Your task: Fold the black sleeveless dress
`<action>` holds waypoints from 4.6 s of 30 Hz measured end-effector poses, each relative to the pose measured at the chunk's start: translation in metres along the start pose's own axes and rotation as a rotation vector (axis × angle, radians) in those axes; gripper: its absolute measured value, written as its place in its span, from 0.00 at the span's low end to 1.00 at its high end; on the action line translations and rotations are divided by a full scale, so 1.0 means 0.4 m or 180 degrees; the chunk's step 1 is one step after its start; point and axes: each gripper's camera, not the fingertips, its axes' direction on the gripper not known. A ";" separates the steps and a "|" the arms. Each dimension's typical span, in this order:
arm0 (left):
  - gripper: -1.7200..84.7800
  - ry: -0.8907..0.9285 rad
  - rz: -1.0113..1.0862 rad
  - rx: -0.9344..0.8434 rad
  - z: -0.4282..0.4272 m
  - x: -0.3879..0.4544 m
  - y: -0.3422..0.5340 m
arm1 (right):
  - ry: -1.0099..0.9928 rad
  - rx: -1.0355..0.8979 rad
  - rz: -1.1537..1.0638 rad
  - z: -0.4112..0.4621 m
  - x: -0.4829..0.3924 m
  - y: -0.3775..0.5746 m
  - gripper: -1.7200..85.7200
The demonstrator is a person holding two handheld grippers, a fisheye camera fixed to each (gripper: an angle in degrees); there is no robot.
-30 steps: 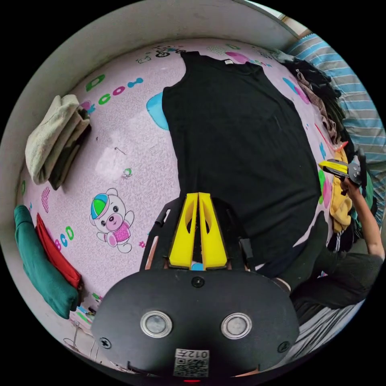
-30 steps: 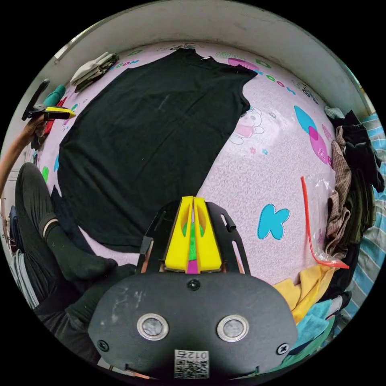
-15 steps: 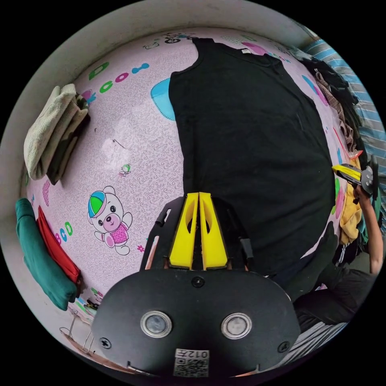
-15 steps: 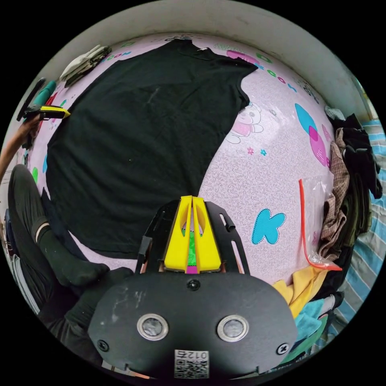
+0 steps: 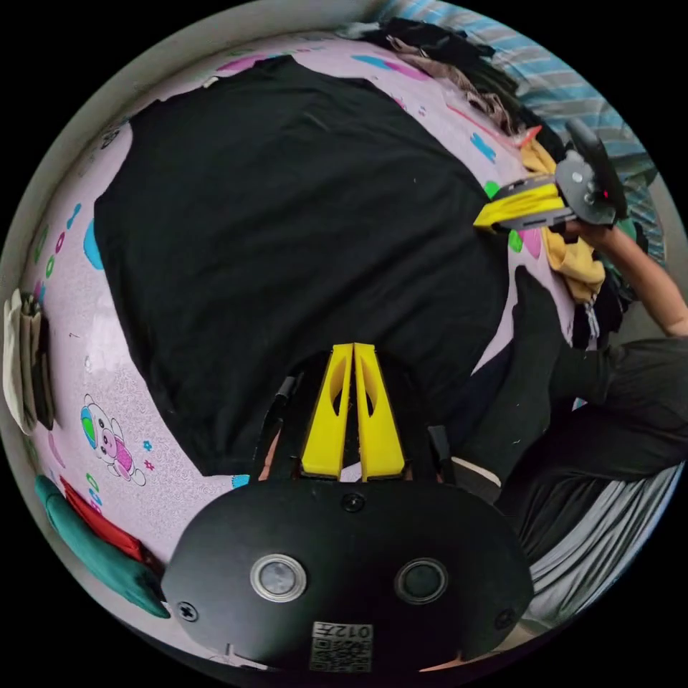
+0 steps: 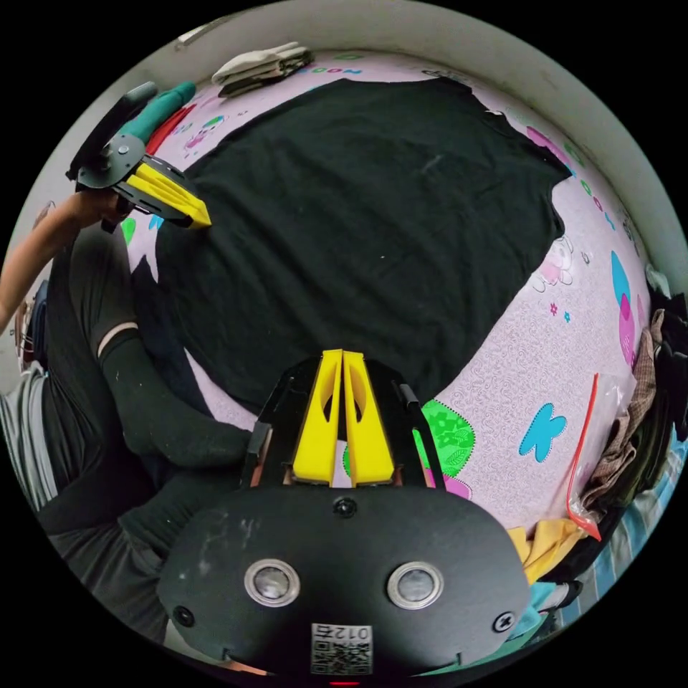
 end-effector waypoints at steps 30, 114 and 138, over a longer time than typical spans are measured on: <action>0.03 0.0418 0.0298 0.0023 0.066 0.197 -0.090 | -0.0360 -0.0294 -0.0249 0.018 0.107 -0.054 0.01; 0.03 -0.0524 -0.1178 0.0116 -0.680 -0.222 -0.769 | 0.0555 0.0787 0.0963 -0.090 0.710 -0.232 0.01; 0.02 -0.0414 -0.1097 0.0256 -0.647 -0.083 -0.614 | -0.0219 0.0490 0.0867 -0.090 0.645 -0.208 0.01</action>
